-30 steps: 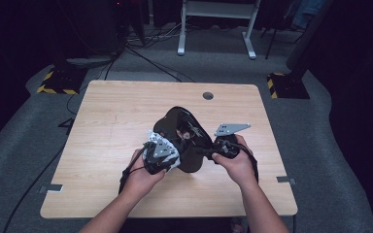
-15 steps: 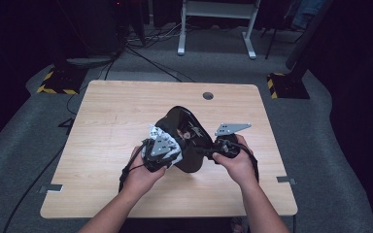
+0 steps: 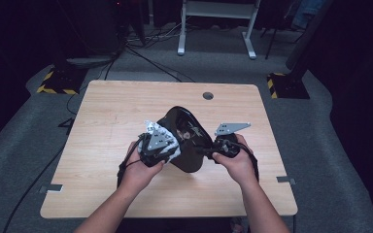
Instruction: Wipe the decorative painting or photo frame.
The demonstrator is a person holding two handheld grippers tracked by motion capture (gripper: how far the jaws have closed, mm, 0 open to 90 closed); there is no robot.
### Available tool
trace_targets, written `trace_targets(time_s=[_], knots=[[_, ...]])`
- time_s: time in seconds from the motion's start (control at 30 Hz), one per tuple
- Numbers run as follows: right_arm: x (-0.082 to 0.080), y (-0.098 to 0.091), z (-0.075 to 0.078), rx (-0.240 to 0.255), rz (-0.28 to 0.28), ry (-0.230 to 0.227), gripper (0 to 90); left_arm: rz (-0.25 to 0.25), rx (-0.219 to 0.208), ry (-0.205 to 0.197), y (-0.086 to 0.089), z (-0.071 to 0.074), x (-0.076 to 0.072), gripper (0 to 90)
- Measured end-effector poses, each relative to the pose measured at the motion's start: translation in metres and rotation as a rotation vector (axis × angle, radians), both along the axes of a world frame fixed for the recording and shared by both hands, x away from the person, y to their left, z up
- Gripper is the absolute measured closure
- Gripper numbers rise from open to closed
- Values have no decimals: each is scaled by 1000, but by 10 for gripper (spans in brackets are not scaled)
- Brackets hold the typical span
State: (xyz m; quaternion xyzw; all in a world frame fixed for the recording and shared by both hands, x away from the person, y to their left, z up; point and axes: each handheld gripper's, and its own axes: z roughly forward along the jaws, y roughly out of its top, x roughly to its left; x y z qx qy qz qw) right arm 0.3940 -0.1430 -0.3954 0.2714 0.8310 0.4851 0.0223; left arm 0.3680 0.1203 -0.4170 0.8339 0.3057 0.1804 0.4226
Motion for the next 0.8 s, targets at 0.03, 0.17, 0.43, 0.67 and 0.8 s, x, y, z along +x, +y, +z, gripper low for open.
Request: trace_targets(time_s=[0.03,0.17,0.43,0.67,0.8], knots=[[0,0,0,0,-1,0,787,-4,-13,5,1,-2,1,714],[0,-1,-1,10,-4,10,783,10,-7,35,4,-21,2,715],[-1,-1,0,6,-7,4,783,18,18,61,2,-34,-1,717],[0,-1,-1,7,-2,1,783,29,-21,3,6,-9,1,716],[-1,-1,-1,9,-2,4,780,37,-30,-9,7,-6,3,715]])
